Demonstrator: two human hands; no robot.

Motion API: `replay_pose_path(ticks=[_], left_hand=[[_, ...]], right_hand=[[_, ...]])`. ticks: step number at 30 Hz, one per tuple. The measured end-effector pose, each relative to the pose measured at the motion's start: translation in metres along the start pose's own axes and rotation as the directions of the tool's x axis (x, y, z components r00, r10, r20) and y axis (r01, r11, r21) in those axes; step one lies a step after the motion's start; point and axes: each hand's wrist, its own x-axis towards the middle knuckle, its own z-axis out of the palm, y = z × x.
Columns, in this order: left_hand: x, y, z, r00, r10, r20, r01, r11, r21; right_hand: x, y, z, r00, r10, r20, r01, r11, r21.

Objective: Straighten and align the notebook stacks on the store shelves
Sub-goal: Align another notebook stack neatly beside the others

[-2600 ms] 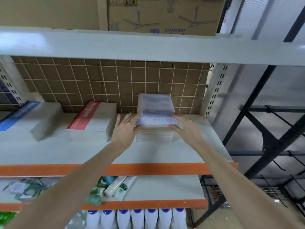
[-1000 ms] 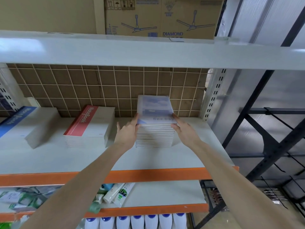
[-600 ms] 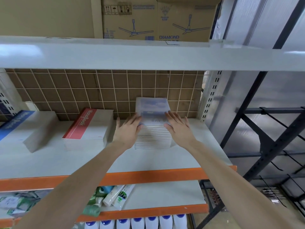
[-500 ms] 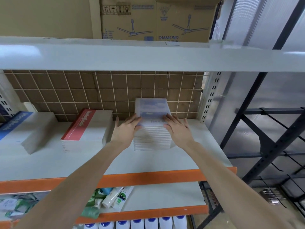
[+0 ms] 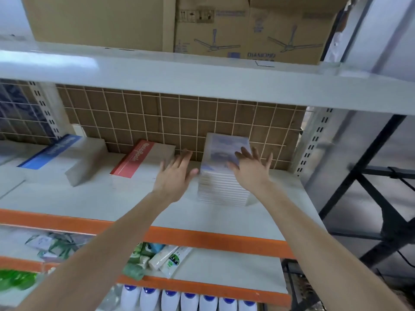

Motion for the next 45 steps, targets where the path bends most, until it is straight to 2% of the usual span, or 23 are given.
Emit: replay_pose_path(ticks=[4, 7, 10, 16, 20, 31, 39, 45], left_hand=[[-0.031, -0.049, -0.02, 0.993, -0.095, -0.073, 0.101, 0.991, 0.093], [-0.069, -0.097, -0.034, 0.974, -0.223, -0.048, 0.227, 0.963, 0.147], [-0.11, -0.148, -0.049, 0.945, -0.325, -0.042, 0.326, 0.918, 0.225], [-0.186, -0.249, -0.09, 0.85, -0.515, -0.109, 0.525, 0.814, 0.249], [-0.222, -0.317, -0.111, 0.826, -0.54, -0.162, 0.564, 0.788, 0.249], [-0.286, -0.512, -0.163, 0.802, -0.581, -0.138, 0.598, 0.777, 0.199], [-0.268, -0.606, -0.171, 0.805, -0.583, -0.106, 0.593, 0.795, 0.129], [-0.234, -0.667, -0.158, 0.868, -0.493, -0.055, 0.495, 0.853, 0.169]], right_hand=[[-0.009, -0.064, 0.018, 0.971, -0.221, -0.089, 0.224, 0.974, 0.027], [-0.02, -0.123, 0.036, 0.935, -0.353, -0.038, 0.355, 0.927, 0.125], [-0.029, -0.174, 0.051, 0.873, -0.488, 0.011, 0.481, 0.863, 0.154], [-0.031, -0.274, 0.062, 0.79, -0.607, 0.085, 0.581, 0.786, 0.214], [-0.033, -0.354, 0.073, 0.762, -0.64, 0.097, 0.615, 0.763, 0.199], [-0.033, -0.583, 0.119, 0.729, -0.672, 0.132, 0.636, 0.735, 0.233], [0.016, -0.683, 0.143, 0.778, -0.598, 0.193, 0.571, 0.801, 0.181], [0.069, -0.738, 0.181, 0.842, -0.499, 0.203, 0.477, 0.866, 0.149]])
